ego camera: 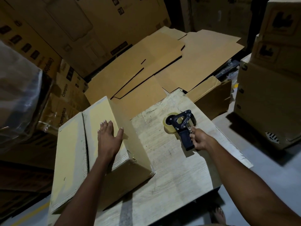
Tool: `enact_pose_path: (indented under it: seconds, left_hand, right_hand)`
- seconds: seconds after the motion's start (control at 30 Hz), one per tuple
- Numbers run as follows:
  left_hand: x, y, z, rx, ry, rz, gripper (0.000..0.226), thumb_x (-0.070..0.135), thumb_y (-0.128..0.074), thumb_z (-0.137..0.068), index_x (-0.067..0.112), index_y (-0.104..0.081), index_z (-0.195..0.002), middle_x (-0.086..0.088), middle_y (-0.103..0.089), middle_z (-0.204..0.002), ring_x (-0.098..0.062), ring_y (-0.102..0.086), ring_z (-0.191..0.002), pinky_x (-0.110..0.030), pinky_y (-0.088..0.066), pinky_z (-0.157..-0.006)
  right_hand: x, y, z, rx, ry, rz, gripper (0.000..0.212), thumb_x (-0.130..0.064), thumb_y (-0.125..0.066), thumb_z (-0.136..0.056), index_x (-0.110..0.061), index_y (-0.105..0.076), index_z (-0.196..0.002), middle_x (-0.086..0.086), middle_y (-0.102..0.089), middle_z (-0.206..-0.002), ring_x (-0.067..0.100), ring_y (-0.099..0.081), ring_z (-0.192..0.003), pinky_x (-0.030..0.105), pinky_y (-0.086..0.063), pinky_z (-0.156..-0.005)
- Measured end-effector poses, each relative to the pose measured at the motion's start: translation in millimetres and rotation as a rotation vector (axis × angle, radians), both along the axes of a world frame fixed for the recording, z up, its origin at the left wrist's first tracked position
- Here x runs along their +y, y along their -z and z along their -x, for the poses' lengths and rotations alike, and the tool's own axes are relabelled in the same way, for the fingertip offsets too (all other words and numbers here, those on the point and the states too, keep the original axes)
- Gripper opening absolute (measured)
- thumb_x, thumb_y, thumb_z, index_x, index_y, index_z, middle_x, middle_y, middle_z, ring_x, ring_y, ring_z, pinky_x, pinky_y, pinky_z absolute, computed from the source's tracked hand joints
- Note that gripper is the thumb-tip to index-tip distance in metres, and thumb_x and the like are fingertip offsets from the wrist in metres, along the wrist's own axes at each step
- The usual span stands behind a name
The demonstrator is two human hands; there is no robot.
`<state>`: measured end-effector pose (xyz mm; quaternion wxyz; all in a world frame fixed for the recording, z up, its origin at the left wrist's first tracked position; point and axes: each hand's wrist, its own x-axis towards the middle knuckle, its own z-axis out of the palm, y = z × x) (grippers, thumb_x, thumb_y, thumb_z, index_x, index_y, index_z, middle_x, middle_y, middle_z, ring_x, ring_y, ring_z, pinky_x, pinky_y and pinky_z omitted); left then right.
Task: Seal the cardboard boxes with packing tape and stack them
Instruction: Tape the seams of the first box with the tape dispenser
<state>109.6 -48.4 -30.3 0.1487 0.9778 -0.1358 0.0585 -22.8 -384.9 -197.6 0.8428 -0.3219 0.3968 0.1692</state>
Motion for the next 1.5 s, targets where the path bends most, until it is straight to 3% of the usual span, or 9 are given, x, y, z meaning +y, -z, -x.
enact_pose_path:
  seconds: [0.1, 0.27, 0.5, 0.63, 0.8, 0.87, 1.03, 1.27, 1.5]
  left_hand:
    - [0.9, 0.3, -0.3, 0.001, -0.005, 0.003, 0.081, 0.065, -0.038, -0.098, 0.016, -0.027, -0.161, -0.007, -0.016, -0.17, -0.023, -0.007, -0.158, -0.05, -0.007, -0.128]
    - [2.2, 1.3, 0.1, -0.007, -0.006, 0.003, 0.077, 0.061, -0.042, -0.101, 0.015, -0.027, -0.161, -0.008, -0.017, -0.17, -0.023, -0.008, -0.158, -0.051, -0.008, -0.128]
    - [3.4, 3.4, 0.2, -0.017, -0.014, 0.022, 0.077, 0.062, -0.043, -0.101, 0.015, -0.03, -0.16, -0.008, -0.019, -0.169, -0.024, -0.009, -0.158, -0.051, -0.007, -0.128]
    - [4.2, 2.3, 1.4, -0.025, -0.009, 0.042, 0.073, 0.06, -0.042, -0.103, 0.014, -0.032, -0.159, -0.009, -0.021, -0.169, -0.025, -0.011, -0.157, -0.049, -0.007, -0.127]
    - [8.8, -1.0, 10.1, -0.044, 0.028, 0.1, 0.066, 0.053, -0.036, -0.106, 0.013, -0.034, -0.158, -0.008, -0.024, -0.168, -0.02, -0.01, -0.157, -0.045, -0.002, -0.128]
    - [12.2, -1.3, 11.5, -0.048, 0.057, 0.114, 0.066, 0.054, -0.035, -0.106, 0.014, -0.035, -0.158, -0.007, -0.024, -0.168, -0.019, -0.01, -0.157, -0.045, -0.002, -0.128]
    - [29.1, -3.9, 6.3, -0.085, 0.187, 0.011, 0.069, 0.063, -0.027, -0.104, 0.02, -0.035, -0.158, -0.003, -0.02, -0.169, -0.015, -0.004, -0.158, -0.045, 0.003, -0.128]
    - [92.8, -29.8, -22.6, -0.128, 0.284, 0.008, 0.071, 0.061, -0.029, -0.101, 0.019, -0.039, -0.157, -0.003, -0.029, -0.166, -0.016, -0.013, -0.157, -0.041, 0.0, -0.128]
    - [119.8, -57.3, -30.9, -0.181, 0.406, 0.217, 0.049, 0.046, -0.054, -0.101, 0.017, -0.061, -0.141, -0.005, -0.057, -0.147, -0.021, -0.042, -0.144, -0.041, -0.023, -0.119]
  right_hand:
    - [10.3, 9.3, -3.2, -0.06, 0.09, -0.11, 0.066, -0.054, -0.031, -0.11, -0.001, -0.069, -0.121, 0.02, -0.075, -0.107, 0.029, -0.069, -0.091, 0.036, -0.061, -0.07]
    - [23.9, 6.7, -2.4, -0.095, 0.203, -0.402, 0.064, -0.055, -0.043, -0.105, 0.004, -0.067, -0.112, 0.021, -0.066, -0.102, 0.032, -0.065, -0.091, 0.053, -0.059, -0.089]
    - [32.0, -13.3, -3.8, -0.184, 0.152, -0.566, 0.051, -0.047, -0.048, -0.098, -0.002, -0.059, -0.119, 0.012, -0.061, -0.094, 0.021, -0.059, -0.072, 0.031, -0.053, -0.058]
    - [36.6, -32.4, 3.1, -0.269, -0.035, -0.235, 0.058, -0.056, -0.043, -0.104, -0.001, -0.06, -0.108, 0.017, -0.058, -0.086, 0.026, -0.057, -0.071, 0.038, -0.051, -0.064]
    - [55.7, -74.7, 10.7, -0.332, -0.276, 0.24, 0.043, -0.042, -0.055, -0.102, -0.006, -0.051, -0.126, 0.013, -0.053, -0.09, 0.025, -0.057, -0.076, 0.046, -0.054, -0.075]
    - [66.9, -84.9, 12.6, -0.316, -0.303, 0.331, 0.038, -0.043, -0.053, -0.101, -0.007, -0.054, -0.113, 0.006, -0.049, -0.076, 0.019, -0.049, -0.064, 0.037, -0.048, -0.063]
    - [101.2, -110.3, 21.6, -0.265, -0.213, 0.451, 0.039, -0.046, -0.042, -0.098, -0.015, -0.059, -0.083, 0.0, -0.038, -0.062, 0.013, -0.033, -0.049, 0.025, -0.03, -0.046]
    - [151.3, -162.9, 32.3, -0.364, -0.126, 0.525, 0.056, -0.06, -0.043, -0.103, -0.009, -0.065, -0.102, 0.007, -0.056, -0.073, 0.015, -0.047, -0.059, 0.028, -0.04, -0.052]
    - [198.8, -192.9, 11.5, -0.339, 0.042, 1.019, 0.063, -0.068, -0.06, -0.091, -0.006, -0.064, -0.082, 0.007, -0.058, -0.068, 0.02, -0.049, -0.059, 0.036, -0.039, -0.056]
